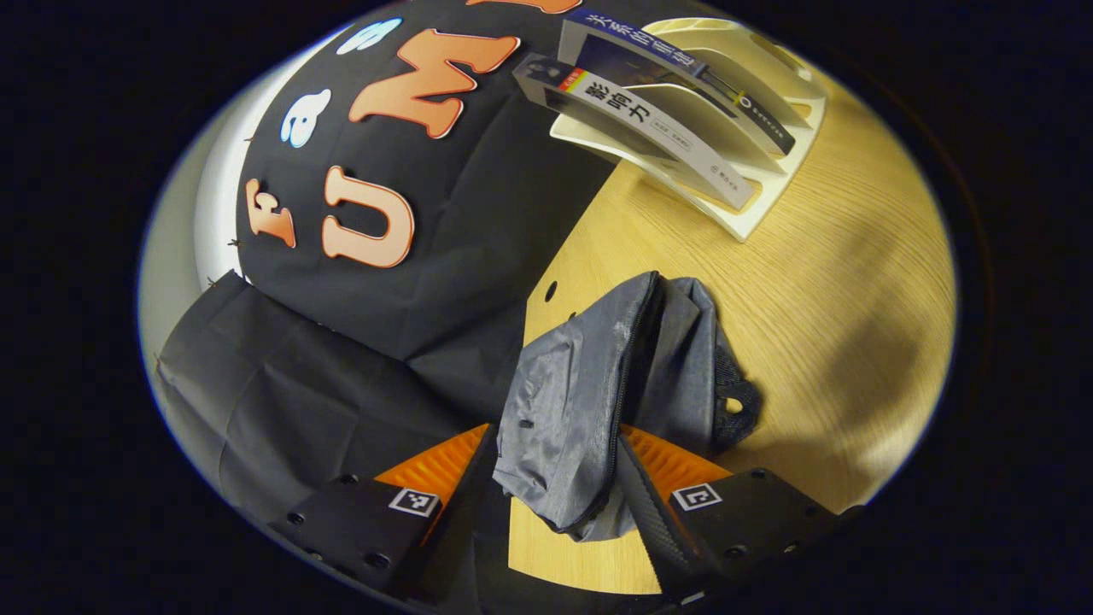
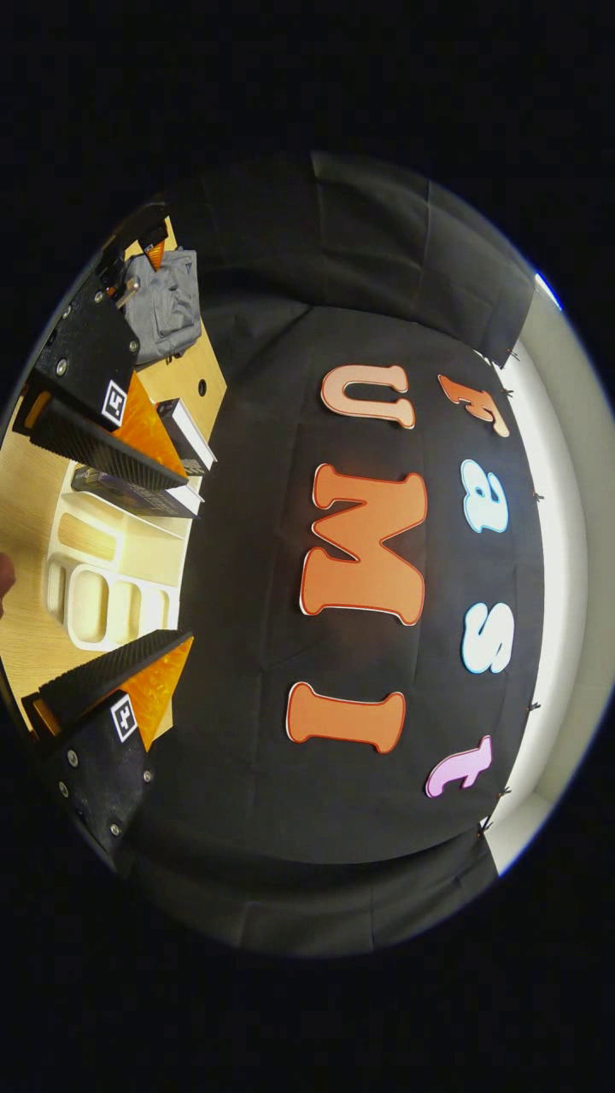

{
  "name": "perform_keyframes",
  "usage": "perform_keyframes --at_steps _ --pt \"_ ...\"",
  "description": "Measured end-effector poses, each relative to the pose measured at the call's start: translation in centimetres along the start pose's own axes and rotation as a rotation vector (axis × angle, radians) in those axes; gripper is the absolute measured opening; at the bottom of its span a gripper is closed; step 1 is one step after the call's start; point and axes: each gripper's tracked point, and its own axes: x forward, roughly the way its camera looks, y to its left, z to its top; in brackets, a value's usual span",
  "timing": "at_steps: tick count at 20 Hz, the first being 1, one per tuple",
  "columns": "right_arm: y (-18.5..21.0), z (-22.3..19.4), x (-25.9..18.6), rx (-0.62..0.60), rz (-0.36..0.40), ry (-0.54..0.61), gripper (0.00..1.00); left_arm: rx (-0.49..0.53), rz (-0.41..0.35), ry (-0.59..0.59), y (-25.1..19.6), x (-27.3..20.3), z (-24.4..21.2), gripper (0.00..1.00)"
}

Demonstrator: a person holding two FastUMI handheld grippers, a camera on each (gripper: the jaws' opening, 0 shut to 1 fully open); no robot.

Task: Open the schoolbag, grab two books from the bookshelf and put them into the schoolbag.

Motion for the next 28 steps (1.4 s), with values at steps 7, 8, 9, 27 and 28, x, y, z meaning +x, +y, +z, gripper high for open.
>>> perform_keyframes --at_steps 7,8,9,27,28 --pt "1.5 0.6 0.8 -0.014 0.007 0.0 0.97 0.029 -0.058 0.014 0.1 3.4 0.3 0.59" --pt "1.8 0.9 0.8 -0.022 0.0 0.0 0.97 0.029 -0.075 0.013 -0.1 3.5 0.2 0.46" --pt "1.8 1.0 0.8 -0.03 -0.013 -0.001 0.97 0.029 -0.09 0.009 -0.1 3.8 0.3 0.38" --pt "11.8 1.3 6.9 -0.071 -0.077 0.158 0.98 -0.28 -0.764 -0.04 3.4 4.3 0.0 0.05" --pt "12.4 1.1 7.6 -0.078 -0.068 0.178 0.97 -0.293 -0.792 -0.043 4.1 4.7 0.0 0.04"
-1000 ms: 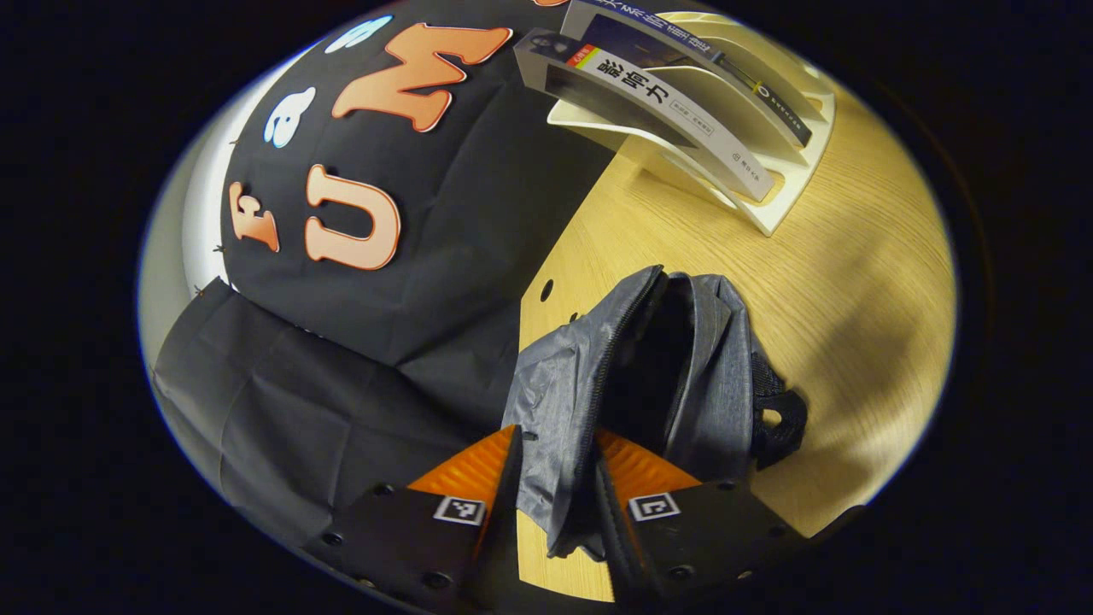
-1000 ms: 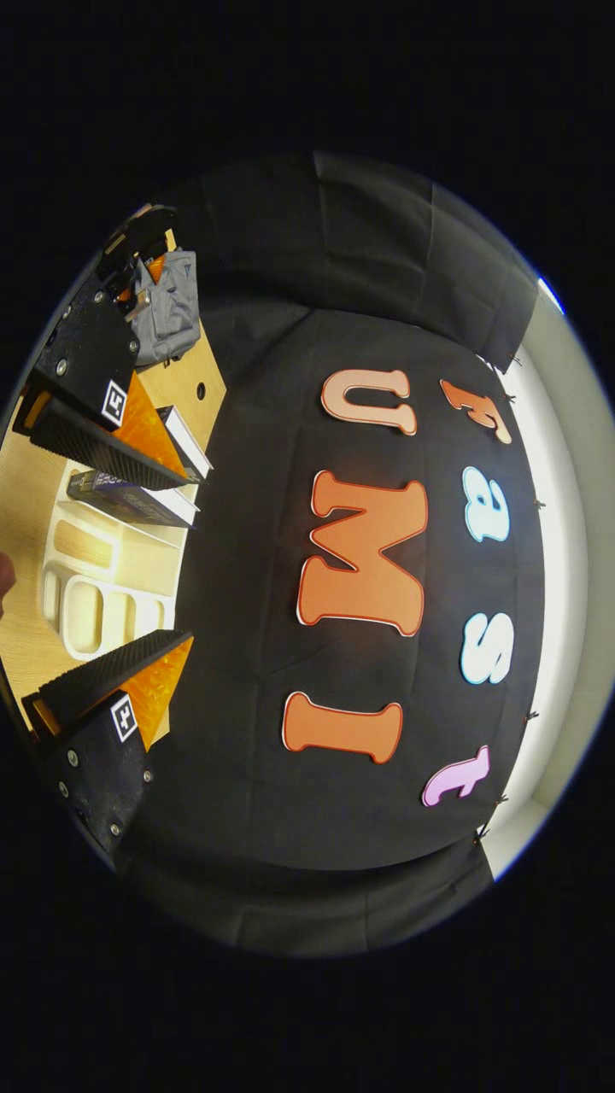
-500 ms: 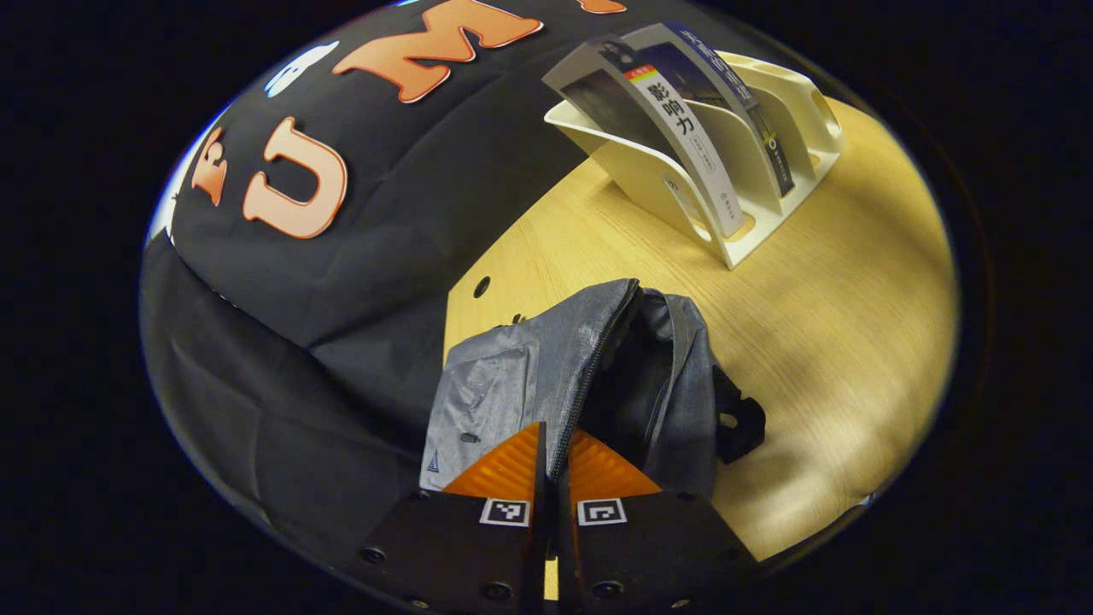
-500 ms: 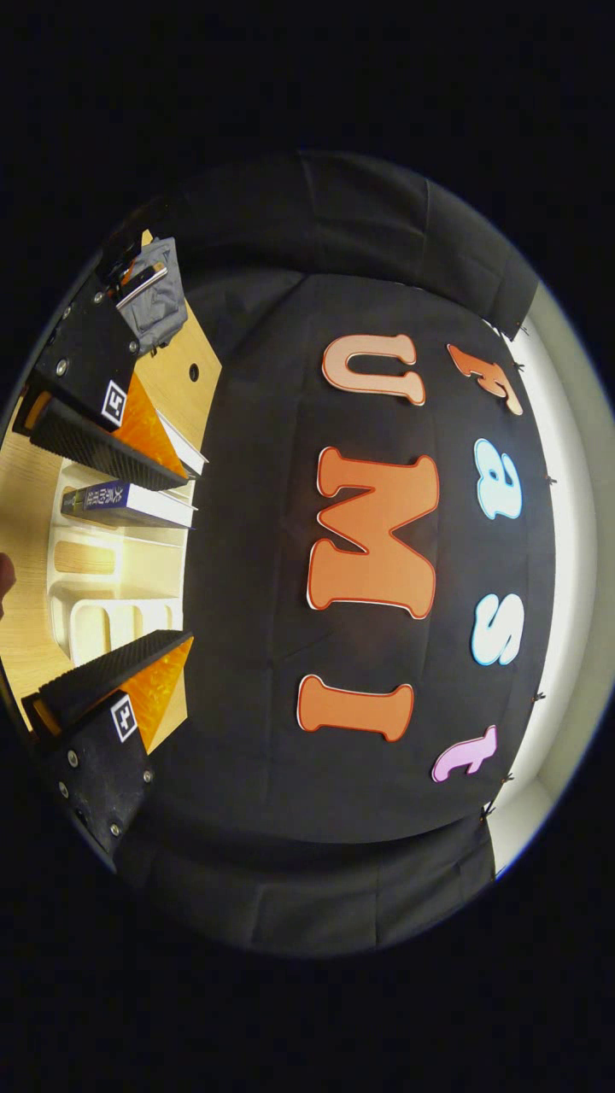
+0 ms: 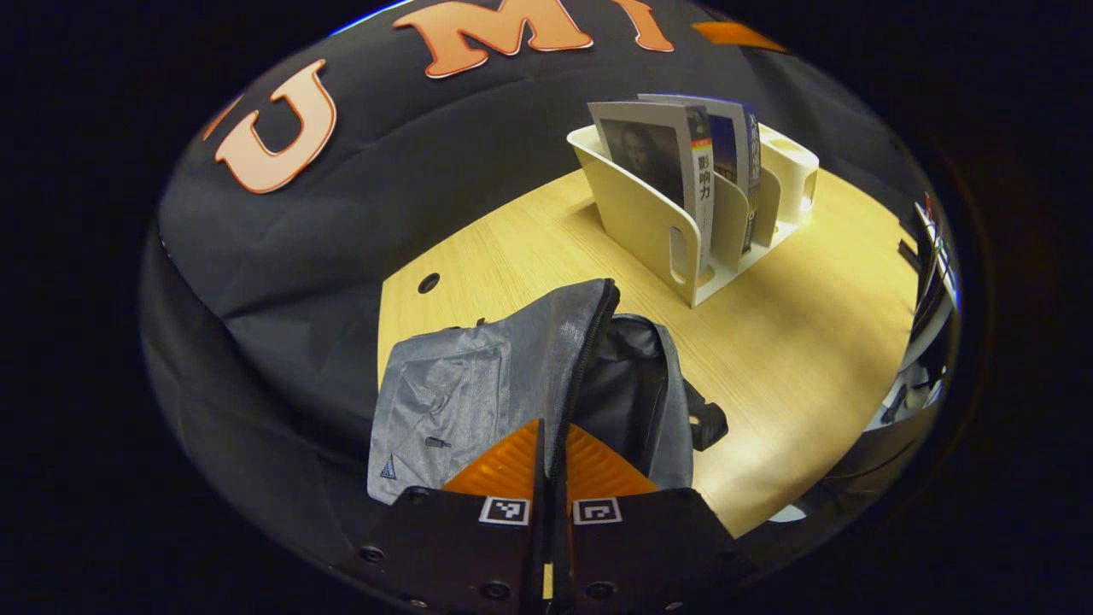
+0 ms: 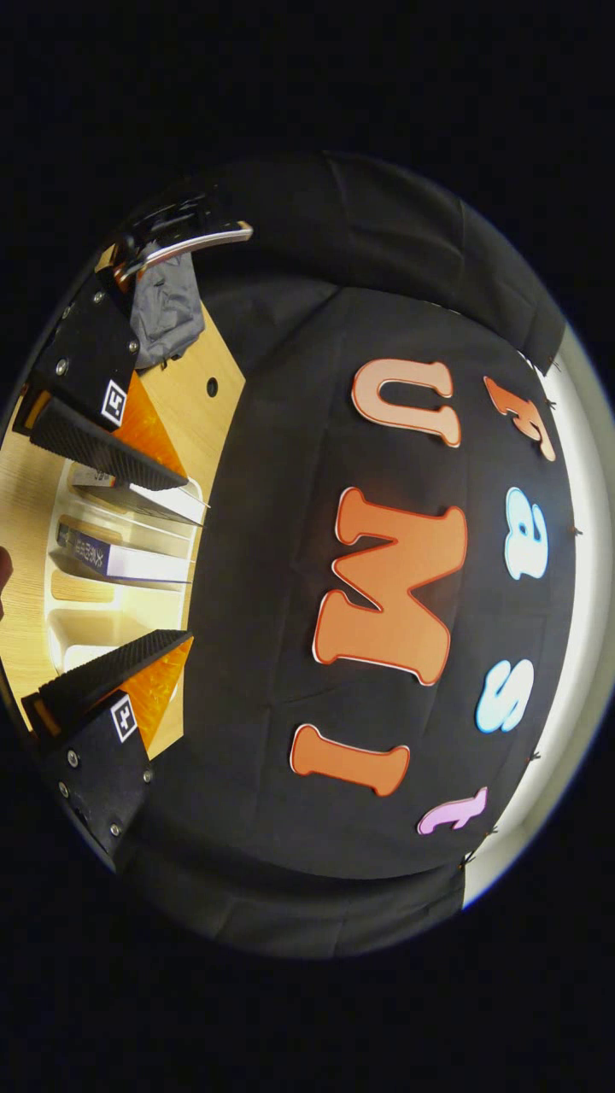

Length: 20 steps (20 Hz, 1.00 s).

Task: Open the schoolbag, grab two books from the bookshelf and put them into the schoolbag.

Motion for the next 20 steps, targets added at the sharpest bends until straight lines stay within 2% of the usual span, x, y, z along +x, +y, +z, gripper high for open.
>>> perform_keyframes --at_steps 2,3,6,15,20 --pt "1.1 -0.2 1.0 -0.011 0.009 0.051 0.97 -0.01 -0.055 -0.004 1.0 -0.5 0.3 0.08" --pt "1.3 -0.5 1.5 -0.014 0.005 0.08 0.98 -0.015 -0.087 -0.003 1.4 -0.7 0.4 0.04" --pt "2.5 -1.4 2.5 0.002 0.007 0.163 0.98 -0.014 -0.163 0.003 2.4 -1.7 1.1 0.04" --pt "3.0 -1.3 4.1 0.024 -0.042 0.328 0.98 0.037 -0.296 -0.003 5.9 -5.3 4.0 0.04" --pt "4.0 -2.3 5.8 0.01 -0.012 0.452 0.98 0.036 -0.355 -0.02 6.1 -6.8 6.1 0.04"
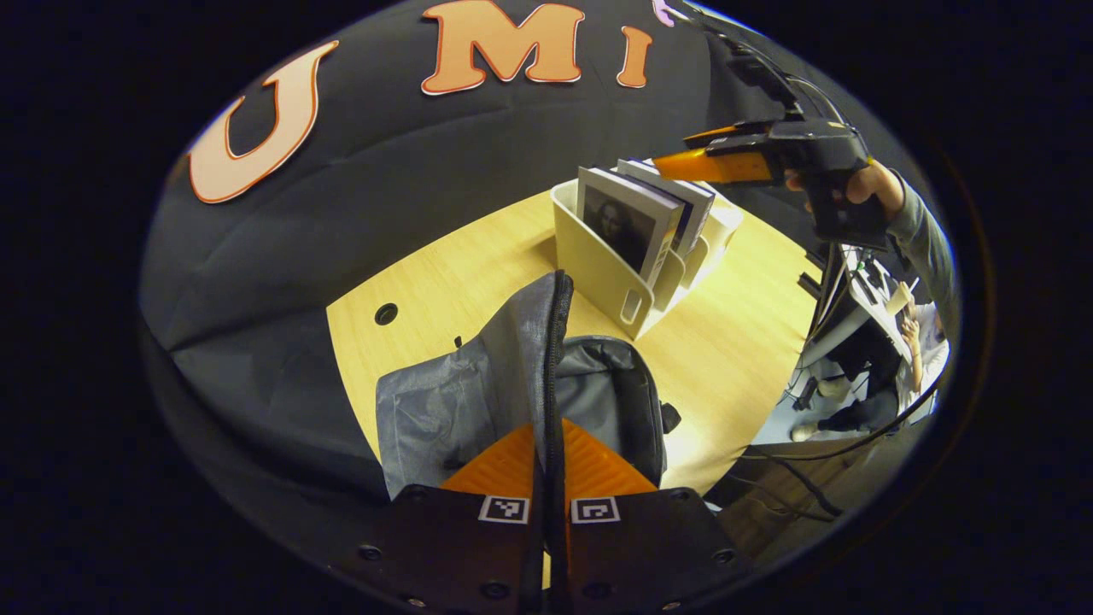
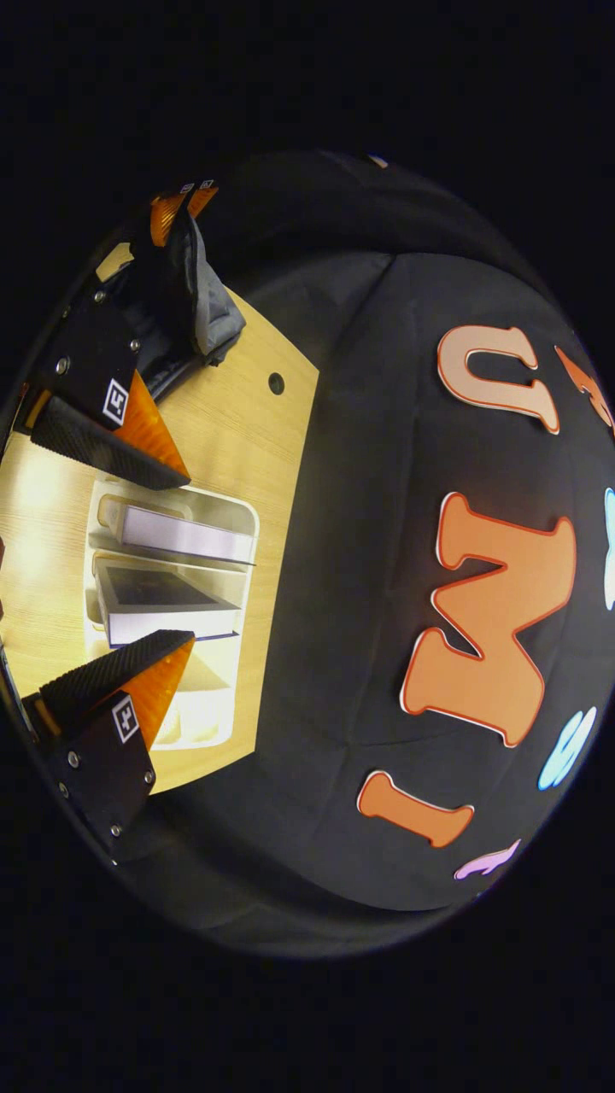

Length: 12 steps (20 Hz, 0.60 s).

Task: Open the schoolbag, grab two books from the bookshelf and put them into the schoolbag.

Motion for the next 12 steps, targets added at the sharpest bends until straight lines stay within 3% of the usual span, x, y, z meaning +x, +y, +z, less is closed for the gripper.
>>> perform_keyframes --at_steps 8,12 --pt "0.9 -1.5 4.6 0.07 0.111 0.249 0.97 -0.04 -0.001 -0.012 -1.0 -0.7 2.1 0.04" --pt "0.7 -2.7 6.9 0.061 0.108 0.375 0.86 -0.05 0.022 0.001 -1.1 -0.2 2.3 0.04"
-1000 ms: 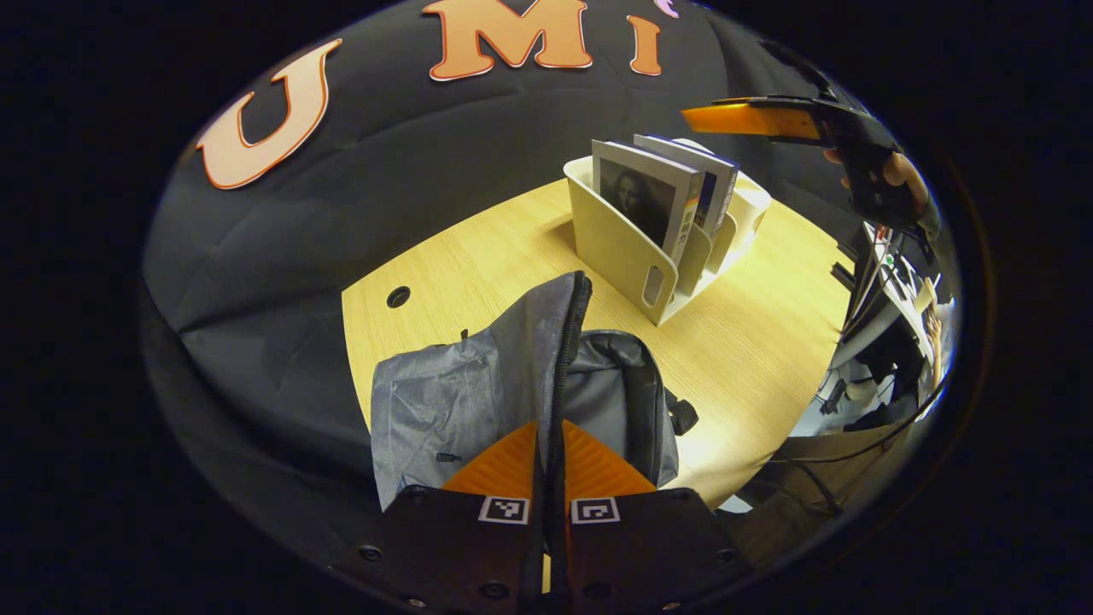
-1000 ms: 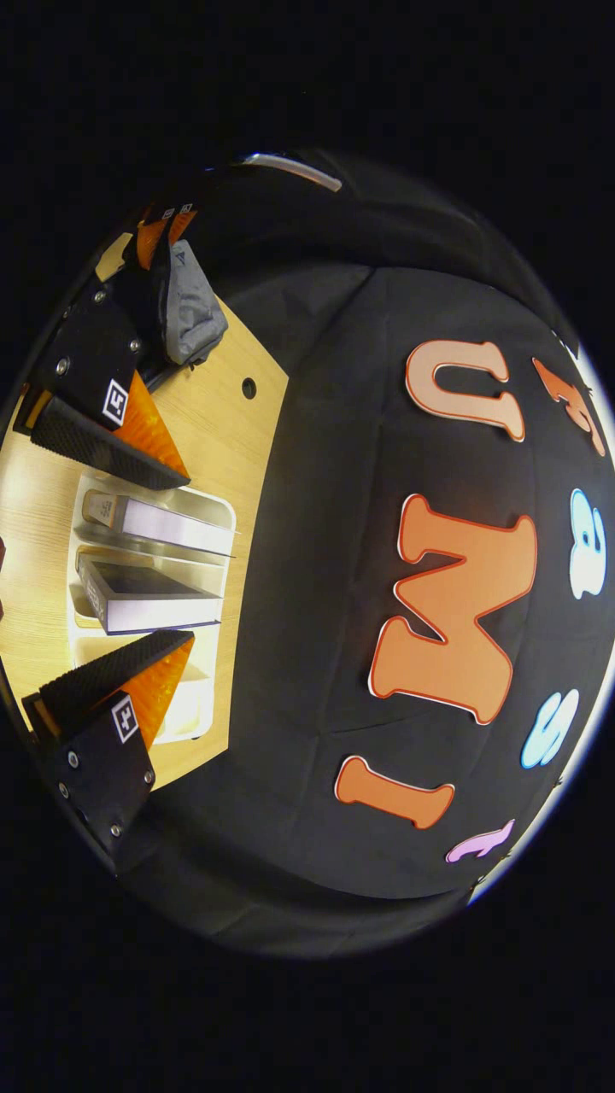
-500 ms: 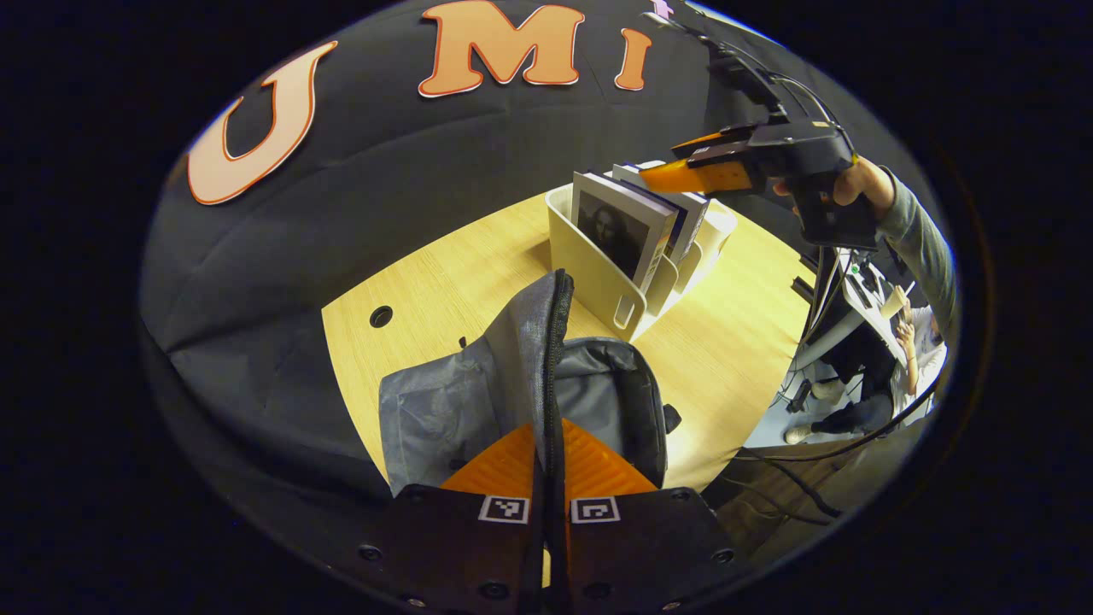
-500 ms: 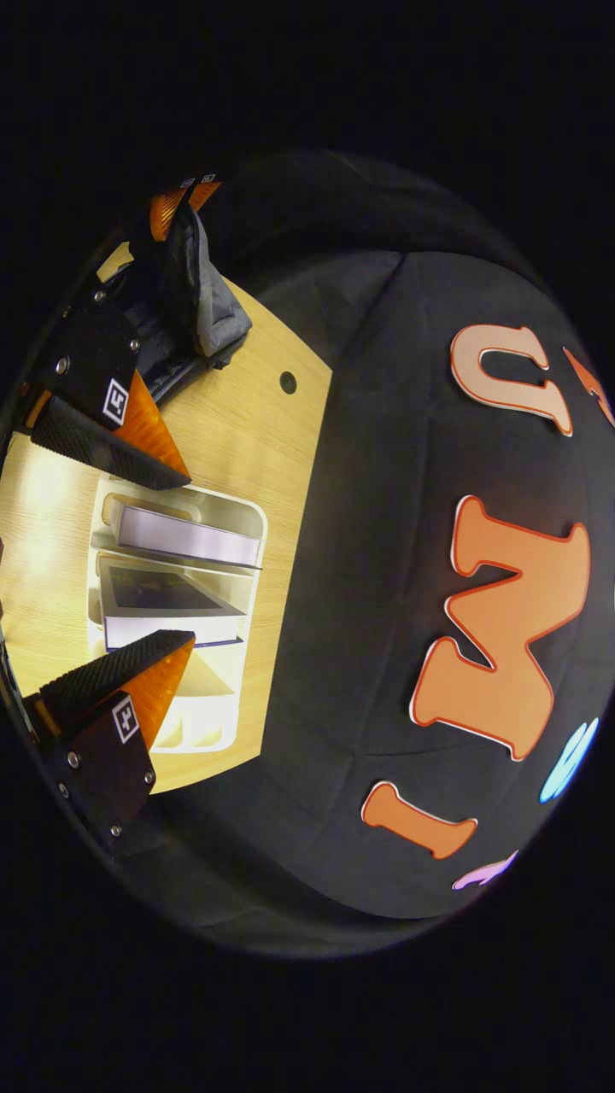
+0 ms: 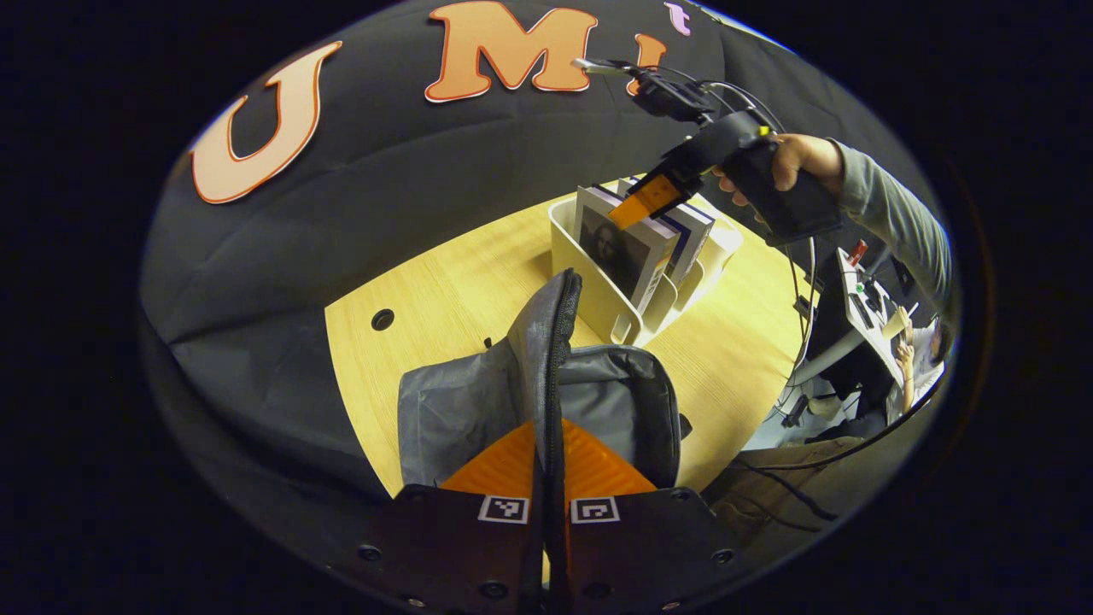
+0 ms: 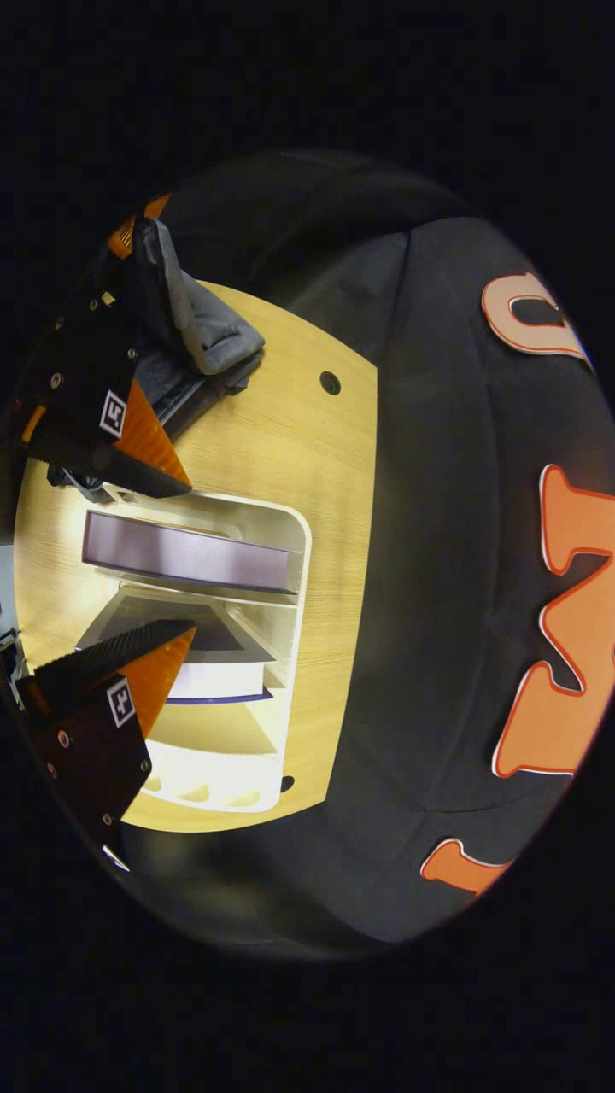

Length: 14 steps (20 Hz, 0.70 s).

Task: Open the schoolbag, grab two books from the bookshelf and put them into the schoolbag.

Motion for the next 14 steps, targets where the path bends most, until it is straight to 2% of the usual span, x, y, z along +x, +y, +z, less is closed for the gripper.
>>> perform_keyframes --at_steps 1,2,3,6,7,8,11,14 --pt "-0.1 -0.2 0.7 -0.003 -0.004 0.032 0.82 0.001 0.006 0.003 0.0 0.2 0.0 0.04" --pt "-0.5 -0.3 1.1 -0.001 -0.023 0.061 0.7 -0.002 0.012 0.008 -0.1 0.3 0.0 0.04" --pt "-0.4 -0.4 1.9 -0.003 -0.017 0.086 0.74 -0.002 0.014 0.01 -0.3 0.7 0.1 0.04" --pt "0.3 -1.2 3.3 0.02 -0.002 0.168 0.62 -0.006 0.023 0.023 -0.7 1.3 -0.1 0.04" --pt "0.5 -1.4 3.7 0.032 0.001 0.183 0.56 -0.011 0.024 0.026 -0.7 1.5 -0.2 0.04" --pt "0.8 -1.5 4.0 0.053 0.008 0.2 0.45 -0.018 0.025 0.031 -0.7 1.7 -0.3 0.04" --pt "1.3 -1.2 3.9 0.119 0.028 0.214 0.39 -0.034 0.028 0.043 -0.6 2.2 -0.5 0.04" --pt "1.4 -0.6 2.9 0.166 0.077 0.196 0.38 -0.05 0.029 0.055 -0.6 2.3 -0.8 0.04"
